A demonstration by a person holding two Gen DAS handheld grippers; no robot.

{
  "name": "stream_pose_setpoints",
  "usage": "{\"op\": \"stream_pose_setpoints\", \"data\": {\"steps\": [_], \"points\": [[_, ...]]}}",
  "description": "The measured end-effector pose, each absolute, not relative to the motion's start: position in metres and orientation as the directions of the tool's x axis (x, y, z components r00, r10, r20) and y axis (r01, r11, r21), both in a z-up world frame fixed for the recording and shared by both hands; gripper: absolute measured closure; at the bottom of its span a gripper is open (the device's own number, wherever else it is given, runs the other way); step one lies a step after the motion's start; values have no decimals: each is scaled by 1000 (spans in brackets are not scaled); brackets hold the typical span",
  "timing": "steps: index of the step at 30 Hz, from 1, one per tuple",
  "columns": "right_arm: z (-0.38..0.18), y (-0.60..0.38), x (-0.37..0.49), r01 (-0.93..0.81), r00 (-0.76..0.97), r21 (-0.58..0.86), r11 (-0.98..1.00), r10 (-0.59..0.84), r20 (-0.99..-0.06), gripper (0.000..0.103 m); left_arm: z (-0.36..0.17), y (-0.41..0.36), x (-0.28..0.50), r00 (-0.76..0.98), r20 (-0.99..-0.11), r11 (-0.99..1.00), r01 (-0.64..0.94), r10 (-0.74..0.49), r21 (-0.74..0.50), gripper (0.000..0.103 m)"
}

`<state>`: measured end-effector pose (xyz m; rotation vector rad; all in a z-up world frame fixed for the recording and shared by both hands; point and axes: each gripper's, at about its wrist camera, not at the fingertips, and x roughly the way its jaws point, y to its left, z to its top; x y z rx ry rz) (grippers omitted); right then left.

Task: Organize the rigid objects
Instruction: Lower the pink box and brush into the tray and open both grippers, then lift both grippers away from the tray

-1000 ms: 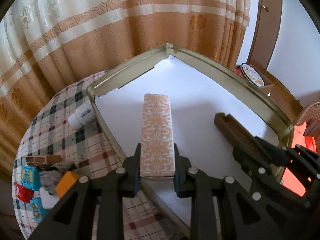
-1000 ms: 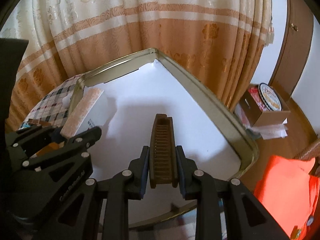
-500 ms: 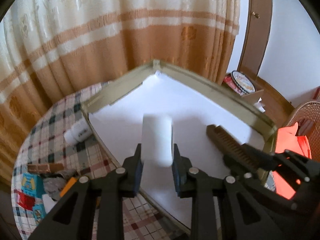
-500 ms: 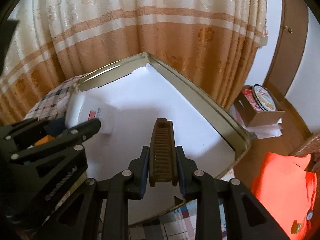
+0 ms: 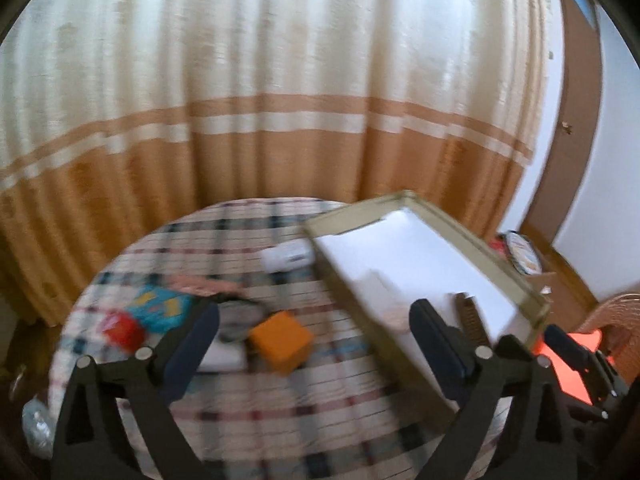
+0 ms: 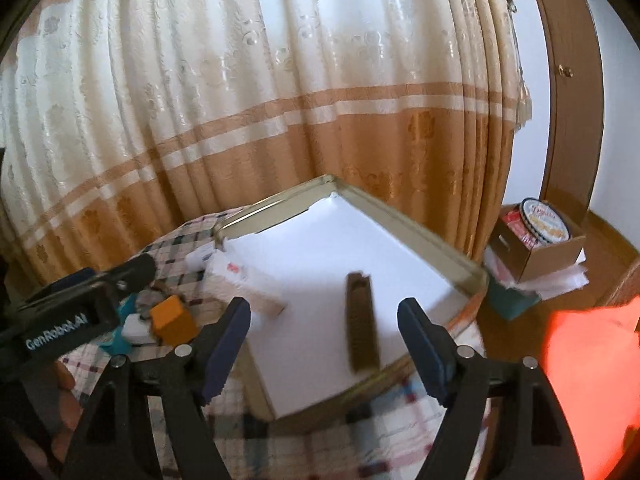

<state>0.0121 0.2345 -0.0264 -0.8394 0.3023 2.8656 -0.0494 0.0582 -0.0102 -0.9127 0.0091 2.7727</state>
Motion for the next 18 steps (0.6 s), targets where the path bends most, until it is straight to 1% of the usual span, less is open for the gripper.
{"op": "stream_pose_setpoints", "data": {"steps": [2, 3, 5, 7, 11, 14, 16, 18], "points": [[-32, 225, 15, -175, -829, 143, -974, 67, -556, 25, -16, 46, -43, -799, -582, -986, -166, 151, -28, 4], [-34, 219, 16, -163, -824, 138, -977, 58, -563, 25, -20, 38, -41, -801, -586, -990, -140, 121, -13, 2], [-36, 214, 18, -144, -820, 140, -980, 38, -572, 25, -27, 25, -38, -792, -606, -995, -97, 79, -3, 2], [-37, 207, 20, -127, -816, 146, -981, 19, -578, 25, -34, 13, -36, -774, -631, -998, -69, 61, -12, 2], [-36, 193, 22, -81, -814, 140, -987, -15, -580, 25, -41, -5, -29, -765, -644, -1000, -15, 8, 6, 2], [-36, 178, 6, -16, -801, 129, -991, -65, -595, 25, -44, -15, -27, -756, -655, -1000, 2, 5, -10, 2], [-37, 170, -12, -14, -791, 84, -996, -40, -610, 25, -41, -19, -25, -759, -651, -1000, 4, 3, -10, 2], [-38, 166, -30, -31, -781, 14, -999, 15, -625, 25, -38, -21, -22, -771, -636, -1000, 12, -21, 19, 2]]}}
